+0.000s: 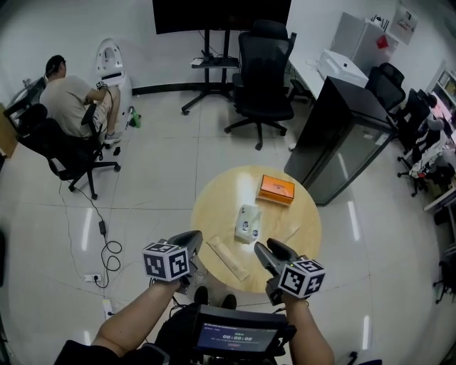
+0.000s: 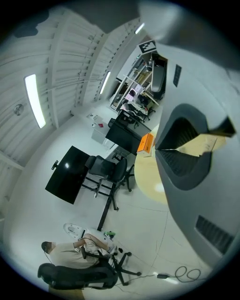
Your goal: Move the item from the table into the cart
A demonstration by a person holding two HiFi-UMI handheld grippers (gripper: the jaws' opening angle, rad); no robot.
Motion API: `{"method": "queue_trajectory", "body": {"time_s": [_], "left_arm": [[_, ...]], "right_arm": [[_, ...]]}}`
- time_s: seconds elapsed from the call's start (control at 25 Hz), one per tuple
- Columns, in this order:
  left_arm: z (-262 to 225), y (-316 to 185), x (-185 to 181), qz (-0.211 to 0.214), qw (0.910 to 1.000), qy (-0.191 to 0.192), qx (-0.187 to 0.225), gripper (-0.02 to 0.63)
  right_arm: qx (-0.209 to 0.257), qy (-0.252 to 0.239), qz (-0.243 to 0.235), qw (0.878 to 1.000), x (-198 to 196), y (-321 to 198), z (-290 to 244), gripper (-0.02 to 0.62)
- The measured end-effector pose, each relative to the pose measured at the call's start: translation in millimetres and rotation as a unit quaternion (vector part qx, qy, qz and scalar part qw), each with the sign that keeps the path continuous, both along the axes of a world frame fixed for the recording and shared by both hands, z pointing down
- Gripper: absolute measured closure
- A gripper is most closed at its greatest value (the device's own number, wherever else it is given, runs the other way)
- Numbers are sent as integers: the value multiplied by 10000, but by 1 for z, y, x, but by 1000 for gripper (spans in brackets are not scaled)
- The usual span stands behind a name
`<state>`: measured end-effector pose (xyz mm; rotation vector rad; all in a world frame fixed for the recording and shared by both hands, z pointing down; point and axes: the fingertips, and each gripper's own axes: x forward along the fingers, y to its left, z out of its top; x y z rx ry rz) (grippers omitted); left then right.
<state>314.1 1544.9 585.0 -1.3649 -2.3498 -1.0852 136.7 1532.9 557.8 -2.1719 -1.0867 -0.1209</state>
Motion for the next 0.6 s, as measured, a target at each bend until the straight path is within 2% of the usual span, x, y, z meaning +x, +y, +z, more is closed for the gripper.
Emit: {"method": "queue_trajectory", "body": {"time_s": [0.08,0.12,0.28,0.44,0.6], "left_arm": [[15,7,11,-36,9998,148,117,594],[25,11,17,-82,9996,192,185,594],[76,20,34,-182,9974,368,591,574],[122,16,37,-185,9921,540,1120,549],[158,9,39,-267,9875,697,1389,548]], "right_arm": [[113,-353,-124,9992,12,6,21,391],[169,-525,-192,9983,18,9,34,353],[480,-1174,-577,9902,43,19,98,347],[866,-1803,-1068,9740,55,15,161,347],[1093,-2304,-1502,9552,59,10,217,347]]}}
